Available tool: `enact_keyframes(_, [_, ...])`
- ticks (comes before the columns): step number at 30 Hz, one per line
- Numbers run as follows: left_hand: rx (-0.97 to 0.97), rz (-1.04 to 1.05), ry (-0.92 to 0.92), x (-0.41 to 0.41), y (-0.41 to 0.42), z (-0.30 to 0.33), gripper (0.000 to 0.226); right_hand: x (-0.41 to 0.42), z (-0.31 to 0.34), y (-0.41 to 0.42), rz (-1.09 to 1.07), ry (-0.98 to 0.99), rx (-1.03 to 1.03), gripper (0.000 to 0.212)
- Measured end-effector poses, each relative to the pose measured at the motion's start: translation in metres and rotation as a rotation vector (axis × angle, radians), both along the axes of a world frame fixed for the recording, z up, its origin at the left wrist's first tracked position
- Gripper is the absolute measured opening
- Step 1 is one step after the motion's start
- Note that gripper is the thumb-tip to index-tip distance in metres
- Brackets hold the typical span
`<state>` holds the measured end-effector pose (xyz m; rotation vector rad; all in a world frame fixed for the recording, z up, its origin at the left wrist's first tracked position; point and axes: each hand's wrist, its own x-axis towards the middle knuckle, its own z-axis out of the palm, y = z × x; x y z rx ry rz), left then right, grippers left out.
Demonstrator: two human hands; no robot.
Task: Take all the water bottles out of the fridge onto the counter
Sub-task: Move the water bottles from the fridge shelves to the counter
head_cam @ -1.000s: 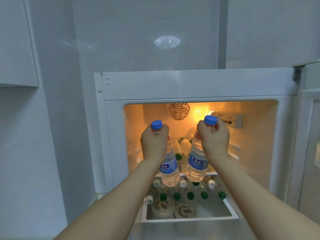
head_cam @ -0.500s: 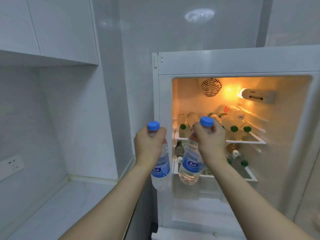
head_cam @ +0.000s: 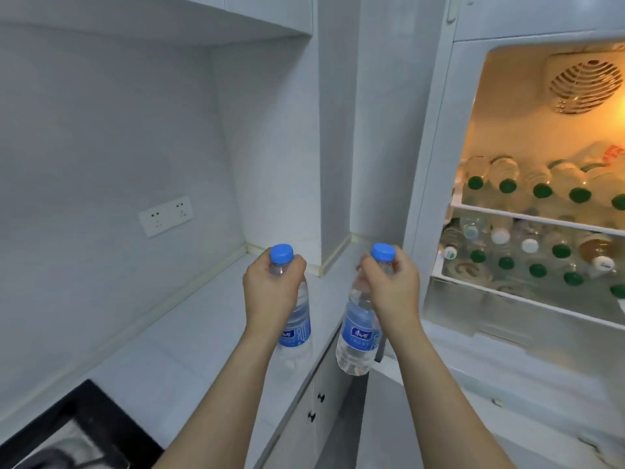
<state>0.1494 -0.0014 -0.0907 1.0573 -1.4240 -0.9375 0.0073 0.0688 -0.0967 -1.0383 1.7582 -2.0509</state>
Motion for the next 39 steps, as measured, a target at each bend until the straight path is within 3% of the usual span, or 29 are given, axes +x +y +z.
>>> enact_keyframes(8, [0.087, 0.188, 0.017, 0.045, 0.011, -0.022, 0.015, 0.038, -0.019, -0.025, 0.271, 0.073, 0.162, 0.010])
enact_keyframes(17, [0.148, 0.489, -0.049, 0.121, 0.047, -0.036, 0.015, 0.118, -0.027, -0.044, 0.646, 0.008, 0.175, 0.016])
enact_keyframes(24, [0.083, 0.700, -0.004, 0.218, 0.092, -0.012, 0.022, 0.223, -0.007, -0.027, 0.869, 0.024, 0.124, 0.007])
enact_keyframes(39, [0.015, 0.933, 0.082, 0.455, 0.253, 0.018, 0.024, 0.472, 0.014, 0.084, 1.182, 0.110, 0.035, 0.007])
